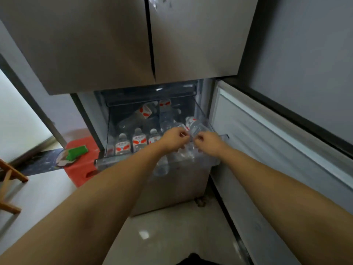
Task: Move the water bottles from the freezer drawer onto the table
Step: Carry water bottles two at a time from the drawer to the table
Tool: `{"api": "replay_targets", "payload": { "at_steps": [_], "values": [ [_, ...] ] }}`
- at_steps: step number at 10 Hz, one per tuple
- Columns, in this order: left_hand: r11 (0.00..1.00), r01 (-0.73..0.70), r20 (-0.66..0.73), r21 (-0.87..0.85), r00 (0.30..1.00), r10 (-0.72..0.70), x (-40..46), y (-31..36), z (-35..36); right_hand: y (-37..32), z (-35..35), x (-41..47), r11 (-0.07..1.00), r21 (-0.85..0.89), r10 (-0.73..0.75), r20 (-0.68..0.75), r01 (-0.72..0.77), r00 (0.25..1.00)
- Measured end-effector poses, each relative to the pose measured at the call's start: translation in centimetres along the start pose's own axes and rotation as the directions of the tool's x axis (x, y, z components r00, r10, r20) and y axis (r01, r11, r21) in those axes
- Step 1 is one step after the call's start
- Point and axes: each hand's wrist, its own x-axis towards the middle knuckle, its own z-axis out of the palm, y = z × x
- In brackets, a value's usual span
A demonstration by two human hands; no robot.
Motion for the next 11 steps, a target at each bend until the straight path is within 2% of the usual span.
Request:
{"api": "replay_targets", "payload": {
  "at_steps": [1,2,3,4,5,6,7,8,9,10,11],
  "values": [
    [0.997,0.043,-0.058,-0.071,0.997,-0.047,4.9,0.0,-1.1,0.0,-2.1,4.3,0.997,-0.045,-0.074,-0.096,0.07,0.993],
    [0.988,0.128,-0.08,-0.083,0.988,-0.135,8.2,-1.7,-1.4,0.7,-2.7,7.9,0.996,-0.073,-0.056,-0.123,0.048,0.991],
    [0.974,0.225,-0.161,0.022,0.963,-0.218,11.7,-4.5,-2.2,0.7,-2.4,10.7,0.979,-0.201,0.03,0.019,-0.026,0.999],
    [0.935,0.351,-0.262,0.044,0.908,-0.328,15.1,-7.1,-3.1,0.7,-1.0,12.2,0.947,-0.318,0.114,0.179,-0.052,0.977],
    [0.879,0.469,-0.282,0.084,0.858,-0.43,18.6,-8.8,-3.5,1.5,2.2,14.6,0.795,-0.604,0.241,0.23,-0.056,0.943],
    [0.889,0.436,-0.193,0.141,0.893,-0.407,21.5,-9.2,-3.2,1.8,4.3,16.0,0.648,-0.759,0.338,0.209,-0.066,0.918],
    [0.88,0.445,-0.16,0.165,0.893,-0.421,25.3,-11.2,-2.1,1.5,4.5,16.3,0.627,-0.769,0.381,0.164,-0.125,0.91],
    [0.863,0.504,-0.165,0.018,0.853,-0.495,28.7,-14.4,-0.8,1.3,4.4,16.5,0.688,-0.697,0.38,0.108,-0.203,0.919],
    [0.884,0.466,-0.157,-0.021,0.872,-0.464,25.7,-11.4,-2.4,1.2,3.8,16.0,0.74,-0.619,0.393,0.08,-0.264,0.916],
    [0.915,0.401,-0.136,0.043,0.91,-0.392,24.2,-10.3,-3.1,1.3,3.1,16.0,0.82,-0.421,0.453,0.06,-0.388,0.89],
    [0.855,0.426,-0.073,-0.295,0.883,-0.464,22.0,-9.1,-3.5,1.0,1.4,16.1,0.859,-0.091,0.512,0.122,-0.504,0.85]
  ]
}}
